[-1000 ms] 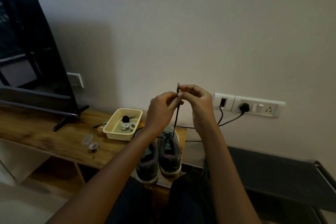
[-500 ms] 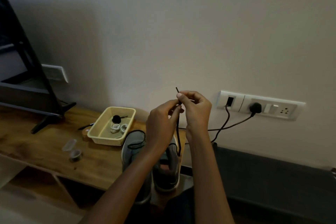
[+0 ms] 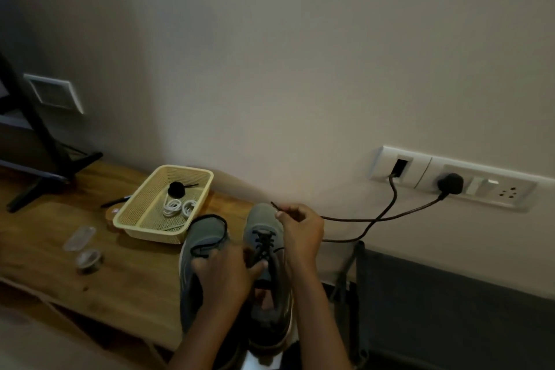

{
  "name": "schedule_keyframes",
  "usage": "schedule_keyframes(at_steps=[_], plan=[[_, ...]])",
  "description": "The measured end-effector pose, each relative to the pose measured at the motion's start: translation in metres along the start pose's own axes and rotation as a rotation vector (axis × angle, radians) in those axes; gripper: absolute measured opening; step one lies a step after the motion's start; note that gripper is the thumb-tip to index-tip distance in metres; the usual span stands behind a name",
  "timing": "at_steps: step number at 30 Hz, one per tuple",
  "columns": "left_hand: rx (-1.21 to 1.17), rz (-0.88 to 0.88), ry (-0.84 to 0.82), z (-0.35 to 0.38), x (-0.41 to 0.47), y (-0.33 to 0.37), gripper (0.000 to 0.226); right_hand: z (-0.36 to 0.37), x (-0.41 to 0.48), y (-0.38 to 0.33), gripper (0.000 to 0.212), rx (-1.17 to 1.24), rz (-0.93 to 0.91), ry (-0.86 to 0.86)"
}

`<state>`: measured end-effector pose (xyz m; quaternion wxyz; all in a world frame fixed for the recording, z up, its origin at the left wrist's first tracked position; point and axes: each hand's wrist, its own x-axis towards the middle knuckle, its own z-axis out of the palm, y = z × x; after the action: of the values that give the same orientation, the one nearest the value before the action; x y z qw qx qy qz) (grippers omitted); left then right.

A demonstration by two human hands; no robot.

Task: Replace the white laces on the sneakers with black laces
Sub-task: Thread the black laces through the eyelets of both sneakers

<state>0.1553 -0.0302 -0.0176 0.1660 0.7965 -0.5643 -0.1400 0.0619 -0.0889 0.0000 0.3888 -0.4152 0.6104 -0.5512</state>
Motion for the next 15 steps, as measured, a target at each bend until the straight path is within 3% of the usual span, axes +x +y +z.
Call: schedule_keyframes(at_steps=[4,10,15], plan=[[-0.023,-0.051,0.085,0.001,0.005,0.000,0.012,0.004,0.005,0.011,0.024,-0.042,0.117,0.017],[0.014,-0.069,0.019,0.006,0.007,0.001,0.021,0.006,0.007,0.009,0.024,-0.099,0.170,-0.080],[-0.015,-0.097,0.023,0.007,0.012,-0.002,0.014,0.006,0.002,0.011,0.013,-0.430,0.236,-0.143]])
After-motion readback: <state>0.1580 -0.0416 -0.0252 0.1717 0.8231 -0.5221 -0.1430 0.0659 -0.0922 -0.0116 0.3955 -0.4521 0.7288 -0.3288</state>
